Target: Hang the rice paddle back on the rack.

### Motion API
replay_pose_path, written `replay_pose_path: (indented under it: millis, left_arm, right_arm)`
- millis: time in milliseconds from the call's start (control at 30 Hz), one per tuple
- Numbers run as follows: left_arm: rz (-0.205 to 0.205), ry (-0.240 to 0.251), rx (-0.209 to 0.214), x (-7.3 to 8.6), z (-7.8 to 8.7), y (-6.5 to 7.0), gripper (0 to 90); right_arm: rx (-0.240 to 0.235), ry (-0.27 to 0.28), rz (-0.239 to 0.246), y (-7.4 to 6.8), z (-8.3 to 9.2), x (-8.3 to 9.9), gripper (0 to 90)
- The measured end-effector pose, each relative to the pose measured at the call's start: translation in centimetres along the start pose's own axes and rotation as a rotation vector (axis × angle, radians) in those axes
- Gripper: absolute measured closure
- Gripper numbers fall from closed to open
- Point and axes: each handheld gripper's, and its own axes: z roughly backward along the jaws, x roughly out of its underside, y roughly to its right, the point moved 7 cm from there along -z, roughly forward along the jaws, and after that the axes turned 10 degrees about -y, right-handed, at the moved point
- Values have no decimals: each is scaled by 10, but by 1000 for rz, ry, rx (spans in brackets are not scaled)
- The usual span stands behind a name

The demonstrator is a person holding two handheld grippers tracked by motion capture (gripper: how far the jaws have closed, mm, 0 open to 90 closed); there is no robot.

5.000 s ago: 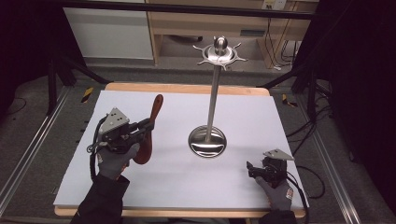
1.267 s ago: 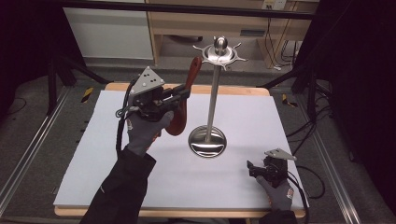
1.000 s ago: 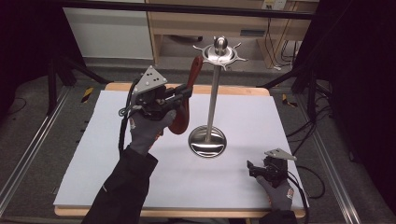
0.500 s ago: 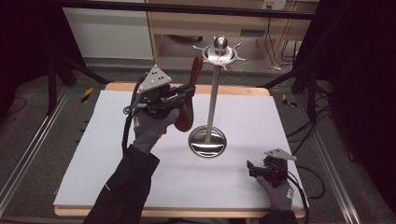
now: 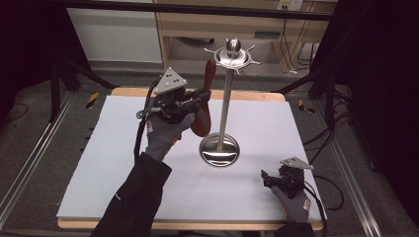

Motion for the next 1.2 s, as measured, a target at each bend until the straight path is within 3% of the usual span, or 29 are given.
replay_pose_path:
  millis: [767, 1200]
  left_arm:
    - [-16, 0, -31, 5, -3, -1, 748]
    - [-17, 2, -10, 30, 15, -12, 655]
  right_arm:
    - [-1, 1, 0, 0, 0, 0, 127]
    - [-2, -3, -1, -1, 0, 1, 127]
